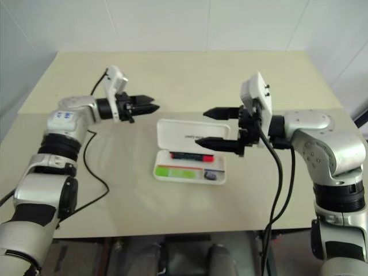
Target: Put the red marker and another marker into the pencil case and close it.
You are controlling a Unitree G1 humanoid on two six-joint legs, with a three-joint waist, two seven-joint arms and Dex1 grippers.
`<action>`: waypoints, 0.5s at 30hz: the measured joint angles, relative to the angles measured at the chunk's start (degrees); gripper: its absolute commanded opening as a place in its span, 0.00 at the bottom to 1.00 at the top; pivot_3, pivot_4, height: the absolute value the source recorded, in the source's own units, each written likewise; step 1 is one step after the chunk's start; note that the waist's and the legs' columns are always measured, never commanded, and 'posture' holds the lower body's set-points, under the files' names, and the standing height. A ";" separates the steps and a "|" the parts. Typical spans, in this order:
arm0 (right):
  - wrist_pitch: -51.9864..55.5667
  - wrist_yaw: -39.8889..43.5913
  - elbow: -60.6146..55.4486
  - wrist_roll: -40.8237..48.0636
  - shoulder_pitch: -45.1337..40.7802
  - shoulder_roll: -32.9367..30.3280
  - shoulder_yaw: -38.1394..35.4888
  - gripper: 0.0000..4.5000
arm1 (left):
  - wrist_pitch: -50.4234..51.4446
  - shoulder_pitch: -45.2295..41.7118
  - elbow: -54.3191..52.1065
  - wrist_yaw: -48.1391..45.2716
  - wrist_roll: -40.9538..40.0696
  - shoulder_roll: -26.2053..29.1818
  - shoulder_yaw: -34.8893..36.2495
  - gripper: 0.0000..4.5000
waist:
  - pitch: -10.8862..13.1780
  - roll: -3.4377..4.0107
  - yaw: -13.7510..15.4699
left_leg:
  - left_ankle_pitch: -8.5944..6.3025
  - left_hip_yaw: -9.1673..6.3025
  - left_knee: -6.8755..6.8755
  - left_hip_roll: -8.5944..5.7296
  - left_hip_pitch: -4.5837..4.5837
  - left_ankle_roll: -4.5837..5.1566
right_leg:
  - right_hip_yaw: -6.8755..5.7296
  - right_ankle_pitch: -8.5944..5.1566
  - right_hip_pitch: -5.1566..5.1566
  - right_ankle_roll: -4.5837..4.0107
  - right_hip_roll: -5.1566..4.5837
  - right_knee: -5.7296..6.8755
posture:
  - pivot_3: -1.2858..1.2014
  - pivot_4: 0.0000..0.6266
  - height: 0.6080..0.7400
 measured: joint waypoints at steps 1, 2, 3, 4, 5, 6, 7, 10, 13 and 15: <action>0.30 -1.07 0.07 -0.50 -0.76 0.10 0.23 1.00 | -0.71 0.07 0.50 0.49 0.55 -1.12 -0.08 0.18 | 0.00 0.00 0.04 | 0.00 -0.01 0.00 0.00 0.00 0.00 | -0.01 0.00 0.00 0.00 0.00 0.00 | 0.52 0.24 1.00; 0.43 -1.72 0.15 -0.91 -1.32 0.23 0.60 1.00 | -1.14 0.16 0.72 0.79 1.05 -1.79 -0.25 0.11 | 0.01 -0.02 0.03 | 0.00 -0.01 0.00 0.00 -0.01 0.00 | -0.01 0.00 0.00 0.00 0.00 0.00 | 0.52 0.24 1.00; 0.45 -2.12 0.16 -1.18 -1.51 0.32 0.99 1.00 | -1.58 0.18 1.12 0.93 1.50 -2.32 -0.31 0.04 | 0.01 -0.02 0.03 | 0.00 0.00 0.00 0.00 -0.01 0.00 | 0.00 0.00 0.00 0.00 0.00 0.00 | 0.52 0.24 1.00; 0.44 -2.17 0.22 -1.29 -1.50 0.33 1.39 1.00 | -1.98 0.18 1.57 0.97 1.92 -2.62 -0.31 0.00 | 0.01 -0.02 0.01 | 0.00 0.02 0.00 0.00 -0.01 0.01 | 0.00 0.00 0.00 0.00 0.00 0.00 | 0.52 0.24 1.00; 0.44 -2.17 0.28 -1.37 -1.48 0.32 1.83 1.00 | -2.17 0.22 2.12 0.97 2.10 -2.70 -0.29 0.00 | 0.01 -0.02 -0.01 | 0.00 0.04 0.00 0.00 -0.01 0.01 | 0.01 0.00 -0.01 0.00 0.00 -0.01 | 0.52 0.24 1.00; 0.43 -2.16 0.28 -1.39 -1.46 0.31 2.00 1.00 | -2.31 0.36 2.34 0.98 2.27 -2.71 -0.27 0.00 | 0.01 -0.02 -0.03 | 0.00 0.04 -0.01 0.00 -0.01 0.01 | 0.02 0.00 -0.03 0.00 0.00 -0.01 | 0.52 0.24 1.00; 0.42 -2.15 0.27 -1.44 -1.46 0.29 2.00 1.00 | -2.42 0.55 2.38 0.93 2.44 -2.71 -0.26 0.00 | 0.01 -0.02 -0.02 | 0.00 0.04 -0.01 0.00 -0.01 0.01 | 0.02 0.00 -0.04 0.00 0.00 -0.01 | 0.52 0.24 1.00; 0.38 -2.08 0.26 -1.49 -1.46 0.29 1.99 1.00 | -2.46 1.03 2.36 0.37 2.68 -2.71 -0.24 0.00 | 0.01 -0.02 0.02 | -0.01 0.04 0.00 0.01 -0.01 0.01 | 0.03 0.00 -0.03 0.00 -0.01 -0.01 | 0.52 0.24 1.00; 0.34 -2.06 0.24 -1.53 -1.46 0.28 1.99 1.00 | -2.06 2.94 -0.14 -1.87 2.66 -2.69 -0.27 0.00 | 0.01 -0.02 0.01 | -0.01 0.05 -0.02 0.01 -0.01 0.02 | 0.03 0.00 -0.03 0.00 -0.01 0.01 | 0.52 0.24 1.00; 0.22 -1.99 0.26 -1.68 -1.46 0.08 1.99 1.00 | -0.70 4.81 -3.71 -4.62 2.02 -2.52 -0.27 0.00 | 0.01 -0.02 0.01 | -0.01 0.06 -0.02 0.01 -0.02 0.02 | 0.04 0.00 -0.03 0.00 -0.01 0.03 | 0.52 0.24 1.00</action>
